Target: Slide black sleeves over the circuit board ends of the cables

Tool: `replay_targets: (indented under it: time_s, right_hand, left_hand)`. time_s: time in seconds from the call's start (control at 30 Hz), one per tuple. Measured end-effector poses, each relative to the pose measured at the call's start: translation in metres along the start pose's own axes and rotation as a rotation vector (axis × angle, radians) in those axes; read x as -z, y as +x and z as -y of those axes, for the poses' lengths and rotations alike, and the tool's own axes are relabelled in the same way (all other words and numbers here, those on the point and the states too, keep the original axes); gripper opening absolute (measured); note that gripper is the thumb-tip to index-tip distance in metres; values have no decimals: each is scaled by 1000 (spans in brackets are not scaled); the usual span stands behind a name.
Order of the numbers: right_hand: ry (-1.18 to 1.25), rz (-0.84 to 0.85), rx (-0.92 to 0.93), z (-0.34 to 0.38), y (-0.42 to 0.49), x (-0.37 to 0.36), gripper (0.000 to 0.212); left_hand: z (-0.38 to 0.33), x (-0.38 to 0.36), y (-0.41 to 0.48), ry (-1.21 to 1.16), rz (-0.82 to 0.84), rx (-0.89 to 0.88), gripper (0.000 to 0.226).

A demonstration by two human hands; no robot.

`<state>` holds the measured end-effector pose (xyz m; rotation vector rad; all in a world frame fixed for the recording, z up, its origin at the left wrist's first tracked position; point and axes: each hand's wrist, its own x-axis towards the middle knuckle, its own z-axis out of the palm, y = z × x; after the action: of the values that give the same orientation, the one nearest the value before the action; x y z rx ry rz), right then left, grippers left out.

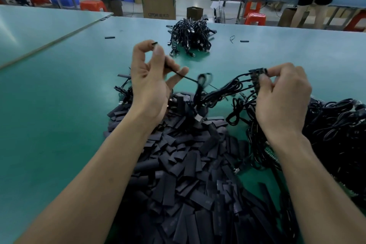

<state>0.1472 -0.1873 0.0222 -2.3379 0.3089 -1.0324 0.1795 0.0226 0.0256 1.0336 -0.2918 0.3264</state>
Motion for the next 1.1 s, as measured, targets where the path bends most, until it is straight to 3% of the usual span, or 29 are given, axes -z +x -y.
replay_targets:
  time_s: [0.1, 0.2, 0.37, 0.5, 0.67, 0.73, 0.8, 0.9, 1.1]
  right_hand:
    - [-10, -67, -72, -2, 1, 4, 15]
    - [-4, -43, -53, 0, 0, 7, 12]
    - [10, 289, 113, 20, -6, 12, 4]
    - [-21, 567, 153, 34, -13, 14, 16]
    - [89, 649, 319, 54, -30, 12, 53]
    - [170, 722, 409, 62, -40, 7, 45]
    - [123, 849, 477, 66, -50, -1, 28]
    - [-31, 1018, 570, 63, -62, -15, 30]
    - [-287, 1006, 708, 58, -71, -27, 45]
  left_hand:
    - [-12, 1, 5, -63, -136, -37, 7]
    - [-17, 2, 6, 111, -206, -94, 10]
    - [-14, -1, 2, 410, -152, -241, 13]
    - [-6, 2, 0, 521, -74, -238, 16]
    - [0, 1, 0, 645, -91, -179, 25]
    - [-1, 0, 1, 625, -91, -140, 29]
    - [-1, 1, 1, 623, -78, -163, 31]
    - [1, 5, 3, 626, -80, -212, 26]
    - [-2, 4, 3, 568, -107, -240, 16]
